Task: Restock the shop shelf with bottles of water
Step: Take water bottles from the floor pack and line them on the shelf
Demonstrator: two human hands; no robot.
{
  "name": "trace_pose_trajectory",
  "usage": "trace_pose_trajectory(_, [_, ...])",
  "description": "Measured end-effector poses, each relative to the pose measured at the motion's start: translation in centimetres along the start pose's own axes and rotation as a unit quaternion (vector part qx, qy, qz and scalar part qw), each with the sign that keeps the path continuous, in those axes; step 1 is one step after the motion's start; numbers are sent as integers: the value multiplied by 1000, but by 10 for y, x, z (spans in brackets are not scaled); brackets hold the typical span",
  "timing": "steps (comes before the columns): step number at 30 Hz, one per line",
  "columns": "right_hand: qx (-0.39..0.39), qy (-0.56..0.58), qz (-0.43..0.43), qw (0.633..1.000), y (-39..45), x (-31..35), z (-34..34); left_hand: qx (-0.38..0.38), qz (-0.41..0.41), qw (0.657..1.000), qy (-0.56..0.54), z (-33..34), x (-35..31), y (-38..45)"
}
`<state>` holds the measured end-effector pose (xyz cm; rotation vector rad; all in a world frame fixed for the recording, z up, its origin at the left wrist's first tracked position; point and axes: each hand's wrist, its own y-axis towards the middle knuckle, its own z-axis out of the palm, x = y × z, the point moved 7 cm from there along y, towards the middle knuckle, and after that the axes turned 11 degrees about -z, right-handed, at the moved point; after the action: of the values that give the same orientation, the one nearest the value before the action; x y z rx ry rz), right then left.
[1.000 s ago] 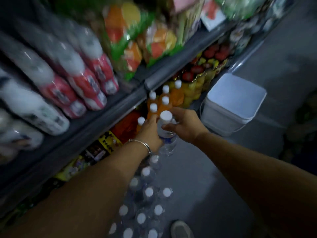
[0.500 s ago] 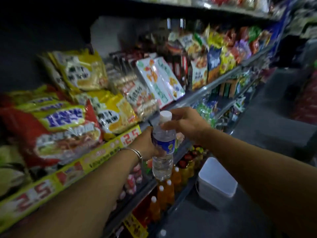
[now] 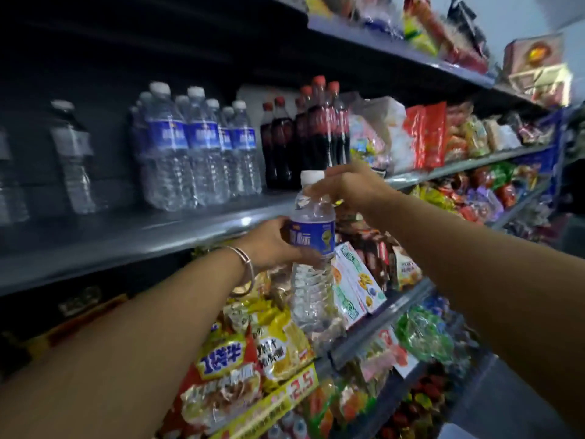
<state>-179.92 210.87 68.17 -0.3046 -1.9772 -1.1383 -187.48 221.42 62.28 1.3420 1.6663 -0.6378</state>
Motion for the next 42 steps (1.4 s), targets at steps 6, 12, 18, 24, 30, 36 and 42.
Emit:
trace_pose_trajectory(6, [21,50,-52,997,87,50,-1,-82,9,997,-10,-72,-60,24])
trace_pose_trajectory(12, [29,117,-79,990,164,75,5,-189,42,981,-17,-132,-102,60])
trace_pose_trajectory(18, [175,26,-28,984,200,53,34,-317,53,947,-1,-165,-107,94])
trace_pose_trajectory(24, [213,16,-25,977,222,18,57,-417,9,904,92,-179,-87,120])
trace_pose_trajectory(30, [210,46,-31,976,243,-11,73,-372,-56,890,258,-183,-77,131])
trace_pose_trajectory(36, [193,51,-26,980,259,-25,83,-420,-57,843,330,-192,-79,118])
trace_pose_trajectory(42, [162,31,-30,986,271,-31,95,-439,-43,862,248,-199,-63,110])
